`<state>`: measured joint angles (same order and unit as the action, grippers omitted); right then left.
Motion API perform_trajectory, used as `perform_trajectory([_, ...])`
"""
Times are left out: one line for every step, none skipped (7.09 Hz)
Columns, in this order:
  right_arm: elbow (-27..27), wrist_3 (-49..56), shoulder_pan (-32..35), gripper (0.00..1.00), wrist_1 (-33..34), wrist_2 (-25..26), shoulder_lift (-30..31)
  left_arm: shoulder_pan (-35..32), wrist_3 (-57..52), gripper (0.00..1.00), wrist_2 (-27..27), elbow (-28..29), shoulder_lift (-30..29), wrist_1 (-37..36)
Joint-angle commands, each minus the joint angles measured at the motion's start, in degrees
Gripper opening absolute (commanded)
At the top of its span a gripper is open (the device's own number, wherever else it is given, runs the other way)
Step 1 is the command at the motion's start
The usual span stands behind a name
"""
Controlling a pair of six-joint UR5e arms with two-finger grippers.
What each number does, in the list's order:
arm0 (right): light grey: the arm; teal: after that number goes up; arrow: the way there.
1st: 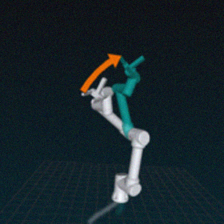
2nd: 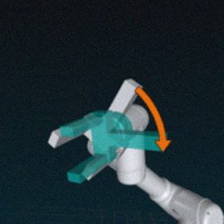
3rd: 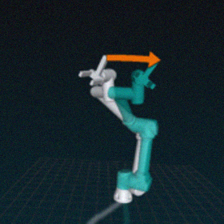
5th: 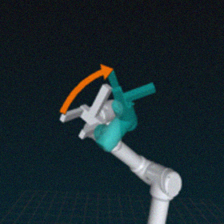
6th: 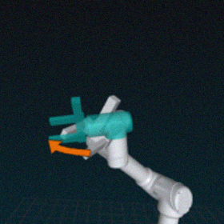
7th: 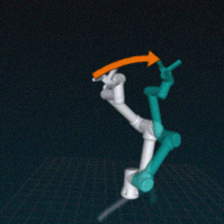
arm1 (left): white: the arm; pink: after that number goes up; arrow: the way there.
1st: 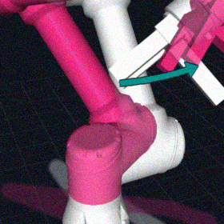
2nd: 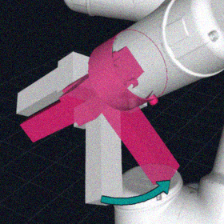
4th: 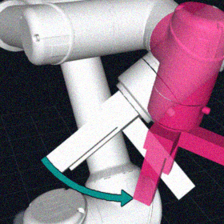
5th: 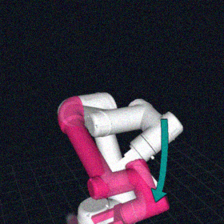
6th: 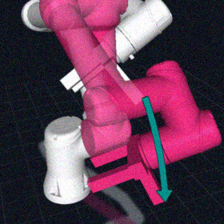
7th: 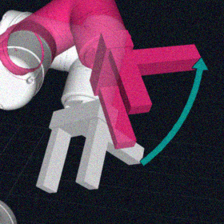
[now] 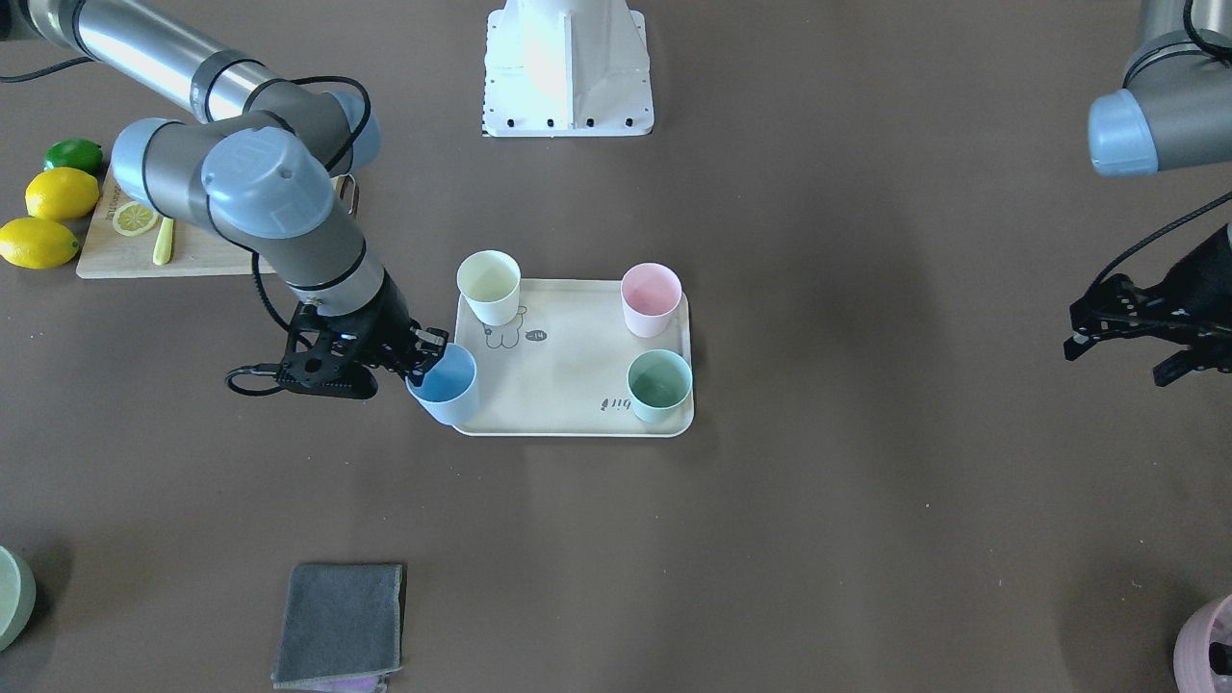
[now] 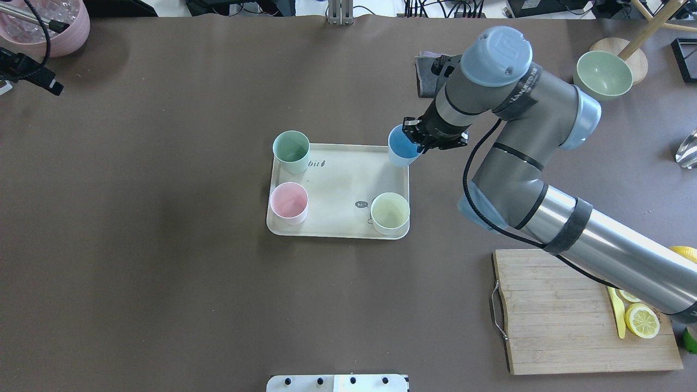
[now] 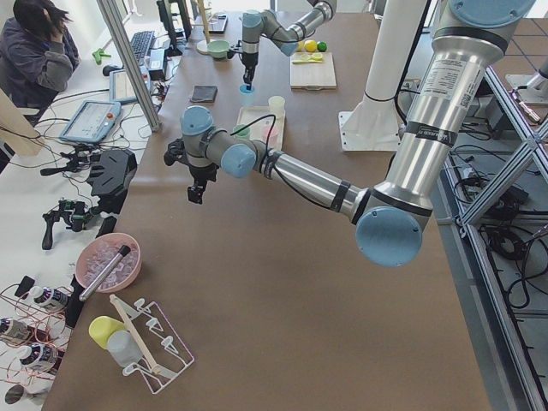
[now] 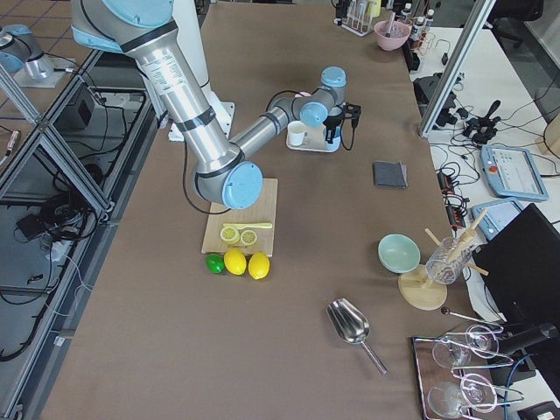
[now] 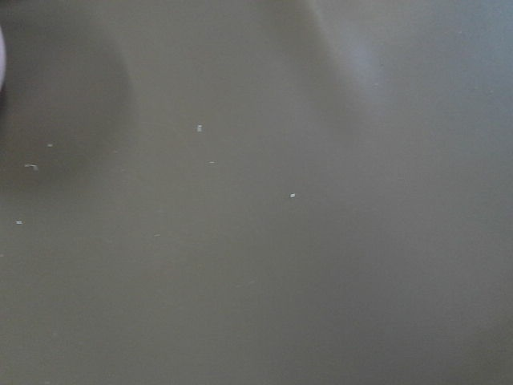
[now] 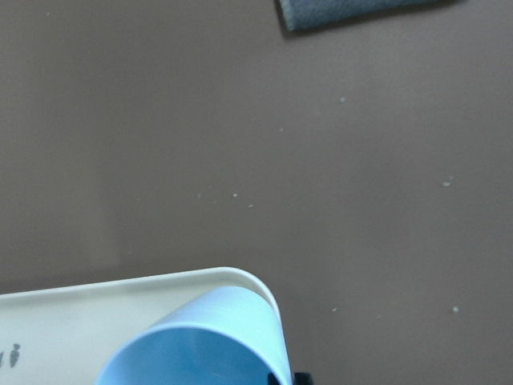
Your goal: Place all cups on tray
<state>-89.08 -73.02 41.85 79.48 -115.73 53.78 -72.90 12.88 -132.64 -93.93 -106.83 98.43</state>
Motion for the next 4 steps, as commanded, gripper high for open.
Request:
perform_trajectory([2.3, -1.8, -3.3, 0.98, 0.9, 5.5, -3.1, -1.1, -2.0, 0.98, -0.1, 0.6, 0.9, 0.1])
perform_trajectory([2.3, -1.2, -3.2, 1.0, 1.2, 5.9, -3.3, -1.1, -2.0, 0.98, -0.1, 0.6, 0.9, 0.0])
perform_trajectory([1.9, -0.8, -2.7, 1.0, 1.2, 5.5, -3.3, -1.1, -2.0, 0.98, -0.1, 0.6, 1.0, 0.0])
perform_trajectory([0.9, -0.5, -1.1, 1.0, 1.5, 3.9, -3.2, -1.2, -2.0, 0.98, -0.2, 0.7, 1.4, 0.0])
